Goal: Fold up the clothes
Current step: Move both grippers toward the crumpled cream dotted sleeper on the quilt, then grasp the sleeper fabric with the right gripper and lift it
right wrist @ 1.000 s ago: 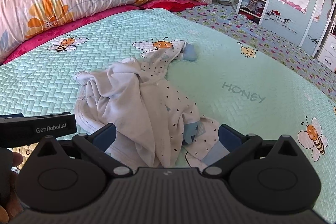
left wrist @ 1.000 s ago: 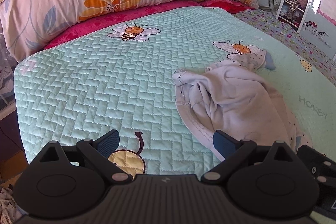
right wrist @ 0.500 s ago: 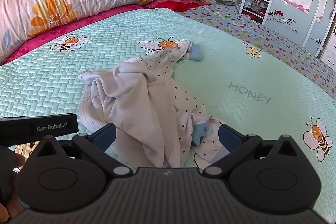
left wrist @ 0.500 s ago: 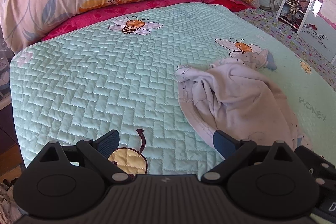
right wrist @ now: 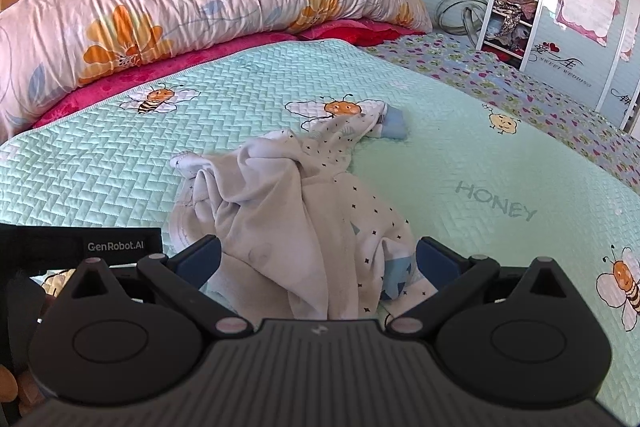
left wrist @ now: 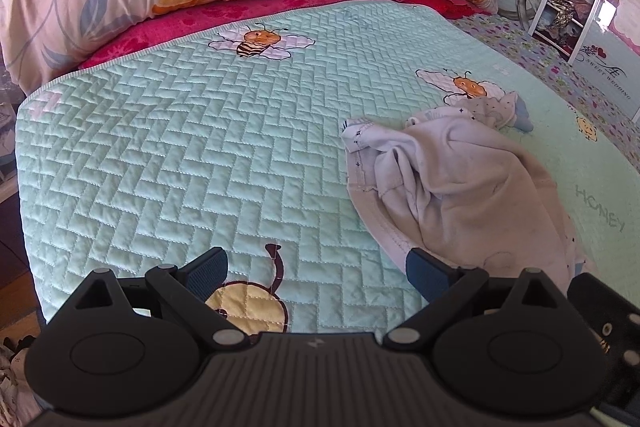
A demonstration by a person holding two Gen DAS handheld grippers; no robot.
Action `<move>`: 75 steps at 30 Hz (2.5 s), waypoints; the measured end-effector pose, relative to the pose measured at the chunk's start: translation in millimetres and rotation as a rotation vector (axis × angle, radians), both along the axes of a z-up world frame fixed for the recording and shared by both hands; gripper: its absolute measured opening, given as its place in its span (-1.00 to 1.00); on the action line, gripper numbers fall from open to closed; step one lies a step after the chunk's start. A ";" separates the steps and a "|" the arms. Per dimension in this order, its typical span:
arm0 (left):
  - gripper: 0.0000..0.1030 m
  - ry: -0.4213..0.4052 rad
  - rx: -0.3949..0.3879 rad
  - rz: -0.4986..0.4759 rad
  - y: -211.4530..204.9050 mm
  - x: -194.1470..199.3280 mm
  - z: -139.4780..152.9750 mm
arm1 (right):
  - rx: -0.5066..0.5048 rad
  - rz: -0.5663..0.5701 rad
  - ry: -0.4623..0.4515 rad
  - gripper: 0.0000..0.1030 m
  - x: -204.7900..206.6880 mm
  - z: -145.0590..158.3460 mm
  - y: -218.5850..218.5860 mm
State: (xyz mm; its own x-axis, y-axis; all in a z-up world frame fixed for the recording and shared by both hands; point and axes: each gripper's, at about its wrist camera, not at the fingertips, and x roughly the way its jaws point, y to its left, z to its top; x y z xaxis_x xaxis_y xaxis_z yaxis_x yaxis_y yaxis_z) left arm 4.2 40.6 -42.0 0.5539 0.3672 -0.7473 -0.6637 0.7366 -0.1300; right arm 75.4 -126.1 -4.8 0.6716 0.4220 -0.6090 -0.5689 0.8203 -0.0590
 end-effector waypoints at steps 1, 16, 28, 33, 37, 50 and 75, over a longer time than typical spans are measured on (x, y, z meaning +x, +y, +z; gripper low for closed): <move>0.92 0.000 -0.002 -0.002 0.2 0.1 -0.4 | -0.013 -0.005 0.015 0.99 2.1 -1.2 1.0; 0.92 0.008 0.035 -0.031 -10.3 7.9 -3.7 | -0.113 -0.079 0.059 0.99 21.3 -10.6 1.4; 0.92 -0.113 -0.006 0.054 1.4 -4.8 0.8 | 0.111 0.033 -0.002 0.99 23.6 -2.8 -27.8; 0.92 -0.195 -0.022 0.114 12.1 -13.8 0.5 | 0.072 0.085 0.006 0.87 39.7 -16.0 -13.1; 0.92 -0.159 -0.028 0.098 13.5 -8.7 -5.0 | 0.061 0.125 0.050 0.72 48.2 -31.1 1.9; 0.92 -0.152 -0.038 0.059 11.4 -7.3 -8.6 | 0.072 0.077 0.005 -0.74 49.2 -44.5 -7.2; 0.88 -0.224 0.127 -1.016 -261.0 -5.8 8.1 | 0.234 -0.514 -0.022 -0.97 -128.8 -4.2 -363.4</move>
